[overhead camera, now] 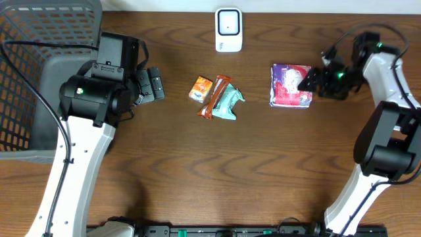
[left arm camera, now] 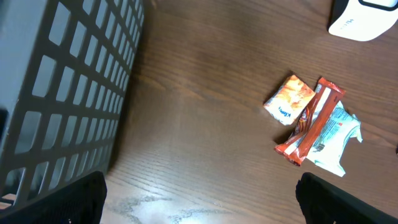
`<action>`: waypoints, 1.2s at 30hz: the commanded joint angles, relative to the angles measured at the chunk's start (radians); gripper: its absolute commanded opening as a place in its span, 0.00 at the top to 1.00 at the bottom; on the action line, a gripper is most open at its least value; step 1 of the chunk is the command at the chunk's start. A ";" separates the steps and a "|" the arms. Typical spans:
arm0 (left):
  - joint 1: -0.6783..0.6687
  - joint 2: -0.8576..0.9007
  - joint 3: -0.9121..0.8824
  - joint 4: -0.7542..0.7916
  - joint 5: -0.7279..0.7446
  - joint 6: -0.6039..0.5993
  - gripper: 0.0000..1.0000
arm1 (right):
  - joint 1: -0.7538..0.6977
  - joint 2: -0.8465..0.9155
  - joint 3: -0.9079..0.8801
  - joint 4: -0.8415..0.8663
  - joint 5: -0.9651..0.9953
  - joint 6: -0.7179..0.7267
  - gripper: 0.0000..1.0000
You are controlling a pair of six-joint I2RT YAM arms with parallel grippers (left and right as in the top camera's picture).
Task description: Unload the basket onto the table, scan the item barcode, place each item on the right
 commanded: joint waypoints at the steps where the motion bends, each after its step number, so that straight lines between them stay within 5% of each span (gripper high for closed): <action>1: 0.002 0.000 0.014 -0.004 -0.008 -0.005 0.02 | 0.003 0.003 -0.100 0.102 -0.097 0.021 0.14; 3: 0.002 0.000 0.014 -0.005 -0.008 -0.005 0.02 | 0.007 0.003 -0.146 0.169 -0.097 0.061 0.27; 6: 0.002 0.000 0.014 -0.004 -0.008 -0.005 0.02 | 0.018 0.003 -0.172 0.218 -0.104 0.105 0.75; 9: 0.002 0.000 0.014 -0.004 -0.008 -0.005 0.02 | 0.030 0.002 -0.152 0.228 -0.163 0.122 0.99; 15: 0.002 0.000 0.014 -0.004 -0.008 -0.005 0.02 | 0.083 0.002 -0.014 0.289 -0.404 0.258 0.99; 19: 0.002 0.000 0.014 -0.005 -0.008 -0.005 0.02 | 0.176 0.002 0.092 0.511 -0.410 0.489 0.99; 23: 0.002 0.000 0.014 -0.005 -0.008 -0.005 0.02 | 0.280 0.003 0.101 0.798 -0.260 0.690 0.99; 27: 0.002 0.000 0.014 -0.004 -0.008 -0.005 0.02 | 0.394 0.005 0.100 0.841 0.114 0.814 0.99; 36: 0.002 0.000 0.014 -0.004 -0.008 -0.005 0.02 | 0.483 0.059 0.100 0.888 0.268 0.801 0.99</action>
